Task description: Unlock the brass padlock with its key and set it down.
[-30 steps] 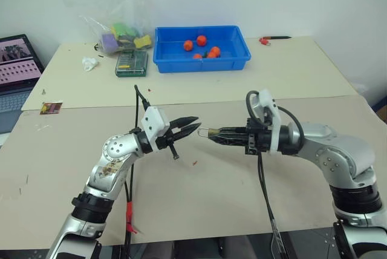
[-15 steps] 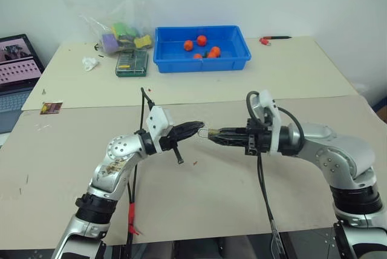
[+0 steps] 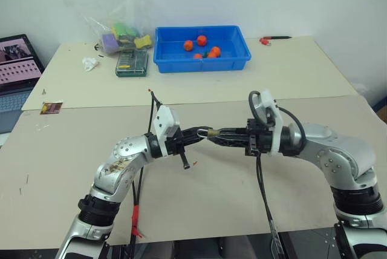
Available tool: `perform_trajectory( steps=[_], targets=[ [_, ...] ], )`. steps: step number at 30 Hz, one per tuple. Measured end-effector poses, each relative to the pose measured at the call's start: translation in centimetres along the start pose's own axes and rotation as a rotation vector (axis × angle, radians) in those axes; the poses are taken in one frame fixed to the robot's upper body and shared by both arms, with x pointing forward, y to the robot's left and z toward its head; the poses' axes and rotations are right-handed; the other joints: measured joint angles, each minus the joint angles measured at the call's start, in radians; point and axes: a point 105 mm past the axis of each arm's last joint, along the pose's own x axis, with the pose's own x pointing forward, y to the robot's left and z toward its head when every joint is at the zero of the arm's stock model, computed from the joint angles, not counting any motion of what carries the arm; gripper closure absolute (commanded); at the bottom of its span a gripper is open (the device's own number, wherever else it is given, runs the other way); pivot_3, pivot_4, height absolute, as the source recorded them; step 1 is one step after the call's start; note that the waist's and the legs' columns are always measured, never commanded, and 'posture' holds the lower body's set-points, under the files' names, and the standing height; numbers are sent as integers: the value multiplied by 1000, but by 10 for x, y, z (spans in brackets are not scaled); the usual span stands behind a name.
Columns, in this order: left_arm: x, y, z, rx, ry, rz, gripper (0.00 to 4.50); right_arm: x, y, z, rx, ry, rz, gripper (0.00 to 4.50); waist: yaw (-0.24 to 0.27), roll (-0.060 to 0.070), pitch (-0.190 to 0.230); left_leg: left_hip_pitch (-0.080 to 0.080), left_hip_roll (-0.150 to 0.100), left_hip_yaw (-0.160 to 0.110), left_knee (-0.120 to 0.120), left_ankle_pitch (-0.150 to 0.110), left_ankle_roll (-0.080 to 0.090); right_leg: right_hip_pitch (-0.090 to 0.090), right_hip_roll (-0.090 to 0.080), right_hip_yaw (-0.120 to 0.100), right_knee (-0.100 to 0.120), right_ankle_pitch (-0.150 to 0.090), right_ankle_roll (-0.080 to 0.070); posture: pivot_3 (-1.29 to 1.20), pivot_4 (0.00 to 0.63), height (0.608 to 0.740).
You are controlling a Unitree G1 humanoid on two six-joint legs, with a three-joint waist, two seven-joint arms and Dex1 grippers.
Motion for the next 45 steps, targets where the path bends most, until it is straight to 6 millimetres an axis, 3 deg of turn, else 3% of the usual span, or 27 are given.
perform_trajectory(
  steps=[9, 25, 36, 45],
  targets=[
    [-4, 5, 6, 13, -8, 25, 4449, -12, -11, -16, 37, 38, -35, 4375, 1, 0, 0, 0, 0, 0, 0, 0, 0, 0, 0, 0, 0, 0, 0, 0, 150, 740],
    [-2, 1, 7, -2, 0, 4, 4449, -13, -8, -16, 24, 51, -17, 4375, 1, 0, 0, 0, 0, 0, 0, 0, 0, 0, 0, 0, 0, 0, 0, 0, 150, 740],
    [-5, -5, -1, -40, 28, -9, 4449, -17, -24, -23, 35, 68, -73, 4375, 0, 0, 0, 0, 0, 0, 0, 0, 0, 0, 0, 0, 0, 0, 0, 0, 150, 740],
    [-5, -11, -5, -50, 42, -31, 4449, -13, -25, -13, 6, 51, -65, 4375, 0, 0, 0, 0, 0, 0, 0, 0, 0, 0, 0, 0, 0, 0, 0, 0, 150, 740]
  ],
)
